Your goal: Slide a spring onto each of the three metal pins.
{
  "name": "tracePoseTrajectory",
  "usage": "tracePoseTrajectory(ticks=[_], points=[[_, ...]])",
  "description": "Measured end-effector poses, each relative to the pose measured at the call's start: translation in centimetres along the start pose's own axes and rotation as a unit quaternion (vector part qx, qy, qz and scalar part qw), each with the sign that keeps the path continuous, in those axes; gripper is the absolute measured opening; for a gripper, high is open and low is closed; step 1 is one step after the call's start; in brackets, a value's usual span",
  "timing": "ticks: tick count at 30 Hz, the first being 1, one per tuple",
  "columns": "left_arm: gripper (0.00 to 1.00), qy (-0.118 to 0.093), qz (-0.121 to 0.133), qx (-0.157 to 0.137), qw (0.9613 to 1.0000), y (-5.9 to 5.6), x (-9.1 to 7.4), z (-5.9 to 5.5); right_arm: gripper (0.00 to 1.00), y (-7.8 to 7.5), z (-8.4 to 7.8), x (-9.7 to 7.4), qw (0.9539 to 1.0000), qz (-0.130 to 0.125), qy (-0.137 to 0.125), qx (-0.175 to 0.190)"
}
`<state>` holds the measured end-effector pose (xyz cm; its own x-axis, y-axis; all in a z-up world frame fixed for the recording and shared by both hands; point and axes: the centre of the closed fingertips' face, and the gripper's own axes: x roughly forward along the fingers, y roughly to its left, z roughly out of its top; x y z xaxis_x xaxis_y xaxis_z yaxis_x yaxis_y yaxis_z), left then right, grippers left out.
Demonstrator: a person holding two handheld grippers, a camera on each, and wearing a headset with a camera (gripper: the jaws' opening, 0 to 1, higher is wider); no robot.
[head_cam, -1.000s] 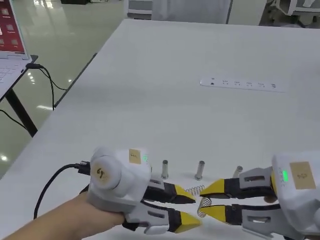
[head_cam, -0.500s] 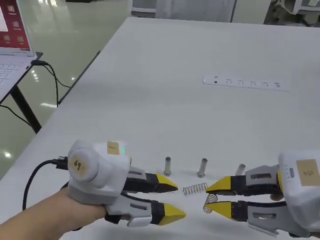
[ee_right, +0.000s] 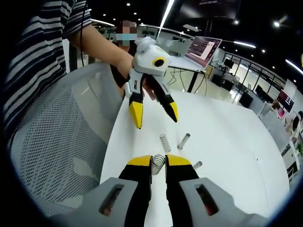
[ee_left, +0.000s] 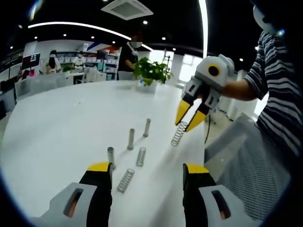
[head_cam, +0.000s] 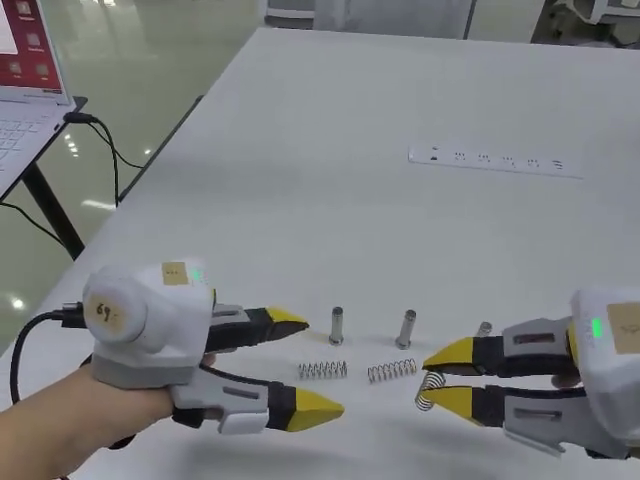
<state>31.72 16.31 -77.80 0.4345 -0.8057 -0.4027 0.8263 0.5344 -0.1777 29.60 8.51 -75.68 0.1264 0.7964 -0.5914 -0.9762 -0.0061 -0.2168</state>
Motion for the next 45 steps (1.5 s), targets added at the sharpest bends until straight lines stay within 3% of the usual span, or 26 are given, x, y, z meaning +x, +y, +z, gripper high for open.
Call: tracePoseTrajectory(ticks=[10,14,19,45], points=[[0.85,-0.022,0.028,-0.014,0.9993,0.9,-1.2,-0.1,0.07,-0.2,-0.9,-0.2,0.9999,-0.005,0.007,0.007],[0.97,-0.026,0.027,-0.016,0.9992,0.9,-1.5,0.0,0.07,-0.2,-1.4,-0.1,0.9998,-0.007,0.011,0.012],[0.98,-0.016,0.015,-0.012,0.9997,0.8,-1.6,0.0,0.07,-0.2,-1.7,-0.1,0.9997,-0.01,0.015,0.015],[0.98,-0.015,0.027,-0.004,0.9995,1.5,-2.3,0.6,0.07,-2.4,-3.4,-2.1,0.9979,-0.049,0.026,0.035]])
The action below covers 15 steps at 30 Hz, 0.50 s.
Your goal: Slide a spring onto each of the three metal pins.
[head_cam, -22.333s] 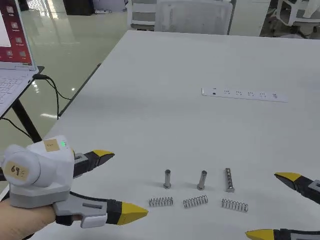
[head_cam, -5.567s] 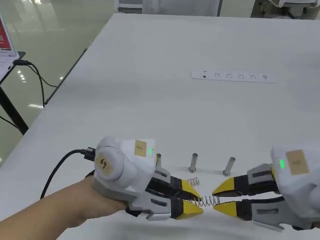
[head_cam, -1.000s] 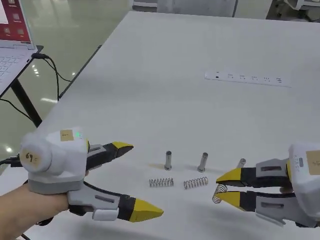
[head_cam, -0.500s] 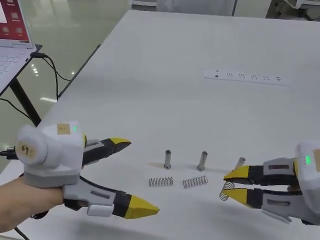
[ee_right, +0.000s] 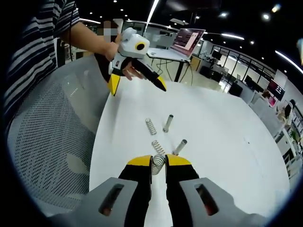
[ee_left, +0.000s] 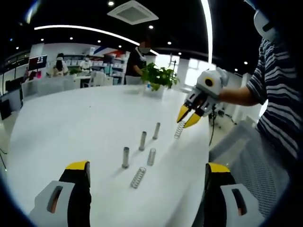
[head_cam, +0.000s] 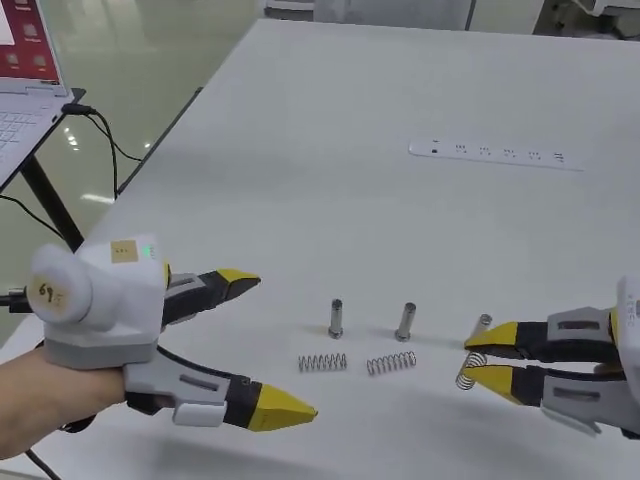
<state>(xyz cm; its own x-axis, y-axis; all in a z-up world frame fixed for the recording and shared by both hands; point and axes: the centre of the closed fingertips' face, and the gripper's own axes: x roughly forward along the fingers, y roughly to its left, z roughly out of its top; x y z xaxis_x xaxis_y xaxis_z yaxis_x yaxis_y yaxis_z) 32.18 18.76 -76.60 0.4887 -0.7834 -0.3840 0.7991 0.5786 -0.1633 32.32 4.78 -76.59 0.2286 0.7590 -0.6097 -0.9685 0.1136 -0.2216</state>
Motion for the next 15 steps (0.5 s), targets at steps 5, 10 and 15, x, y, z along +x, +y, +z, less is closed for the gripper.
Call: tracePoseTrajectory(ticks=[5,10,15], points=[[0.98,0.001,0.001,-0.001,1.0,0.1,-0.1,0.0,0.07,-0.8,-0.3,-0.3,1.0,-0.009,0.001,0.005],[0.98,0.003,0.0,-0.002,1.0,0.0,-0.1,-0.1,0.07,-1.9,-0.4,-0.6,0.9997,-0.022,0.002,0.01],[0.98,0.006,0.001,-0.002,1.0,0.1,-0.2,-0.3,0.07,-3.5,-0.3,-1.2,0.9989,-0.044,-0.001,0.018]])
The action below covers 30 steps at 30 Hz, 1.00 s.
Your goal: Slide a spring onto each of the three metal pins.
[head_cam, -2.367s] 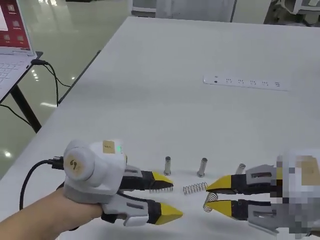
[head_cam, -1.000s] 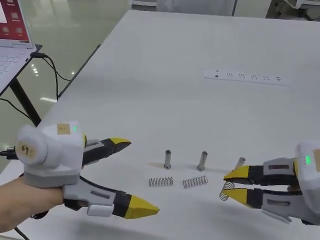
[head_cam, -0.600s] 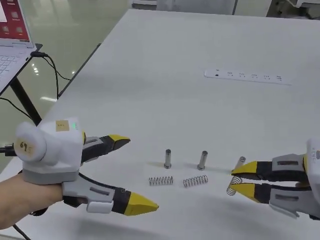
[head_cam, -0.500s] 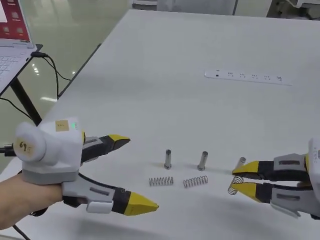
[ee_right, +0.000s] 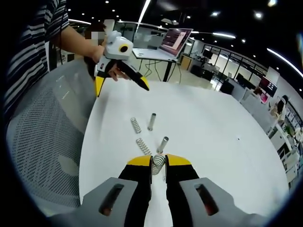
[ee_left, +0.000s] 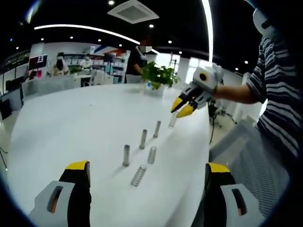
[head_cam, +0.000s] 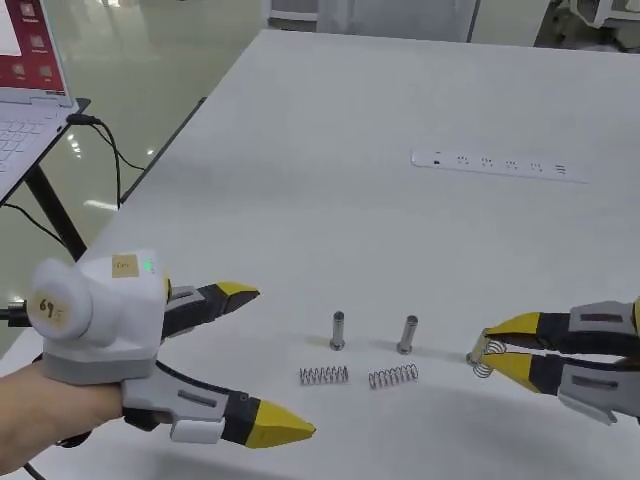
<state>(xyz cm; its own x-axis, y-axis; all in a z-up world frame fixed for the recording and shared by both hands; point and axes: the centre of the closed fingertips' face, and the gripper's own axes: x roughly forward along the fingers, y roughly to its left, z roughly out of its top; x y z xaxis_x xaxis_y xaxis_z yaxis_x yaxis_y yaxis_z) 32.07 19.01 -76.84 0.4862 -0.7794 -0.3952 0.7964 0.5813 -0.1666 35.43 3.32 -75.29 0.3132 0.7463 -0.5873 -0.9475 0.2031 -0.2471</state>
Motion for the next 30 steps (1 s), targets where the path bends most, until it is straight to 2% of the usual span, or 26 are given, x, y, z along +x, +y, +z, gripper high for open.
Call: tracePoseTrajectory(ticks=[10,21,30], points=[[0.98,0.002,0.003,0.0,1.0,0.2,-0.3,-0.1,0.07,-2.4,0.0,-0.5,0.9996,-0.027,0.0,0.008],[0.98,0.0,0.004,0.001,1.0,0.1,-0.4,0.0,0.07,-3.5,-0.4,-0.2,0.9989,-0.039,0.002,0.025],[0.98,0.005,0.006,-0.001,1.0,0.1,-0.4,-0.3,0.07,-4.2,-0.8,0.1,0.9981,-0.047,0.001,0.04]])
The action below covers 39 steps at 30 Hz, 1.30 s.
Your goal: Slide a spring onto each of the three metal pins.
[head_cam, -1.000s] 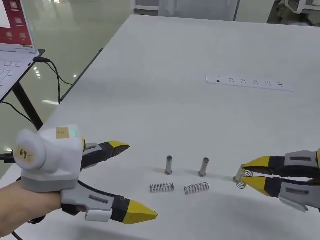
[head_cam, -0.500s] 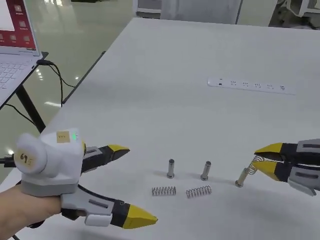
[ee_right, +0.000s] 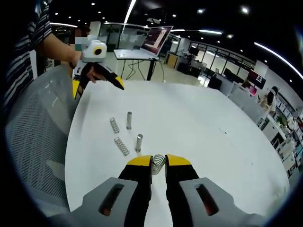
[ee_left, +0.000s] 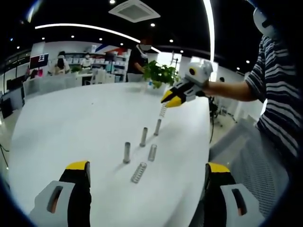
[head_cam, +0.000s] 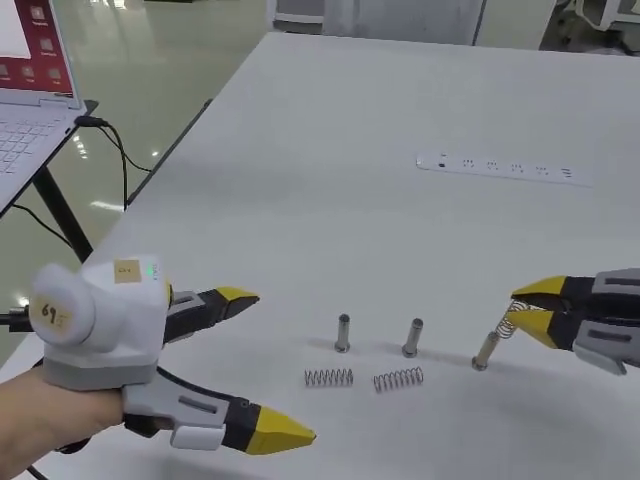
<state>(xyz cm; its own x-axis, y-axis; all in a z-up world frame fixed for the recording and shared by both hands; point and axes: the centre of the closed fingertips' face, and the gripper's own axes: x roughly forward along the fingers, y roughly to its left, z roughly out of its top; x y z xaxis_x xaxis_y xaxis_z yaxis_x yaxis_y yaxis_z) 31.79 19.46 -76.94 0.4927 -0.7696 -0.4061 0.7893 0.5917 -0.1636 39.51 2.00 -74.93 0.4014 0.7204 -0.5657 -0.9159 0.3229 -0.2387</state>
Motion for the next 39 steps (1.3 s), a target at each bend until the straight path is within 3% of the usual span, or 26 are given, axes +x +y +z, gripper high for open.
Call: tracePoseTrajectory(ticks=[19,39], points=[[0.98,-0.002,0.003,-0.009,1.0,0.0,-0.3,-0.2,0.07,0.1,-0.3,0.7,0.9998,0.002,-0.001,0.019],[0.98,-0.004,0.005,-0.014,0.9999,-0.2,-0.3,-0.2,0.07,0.6,-1.4,1.6,0.9996,0.01,0.015,0.02]])
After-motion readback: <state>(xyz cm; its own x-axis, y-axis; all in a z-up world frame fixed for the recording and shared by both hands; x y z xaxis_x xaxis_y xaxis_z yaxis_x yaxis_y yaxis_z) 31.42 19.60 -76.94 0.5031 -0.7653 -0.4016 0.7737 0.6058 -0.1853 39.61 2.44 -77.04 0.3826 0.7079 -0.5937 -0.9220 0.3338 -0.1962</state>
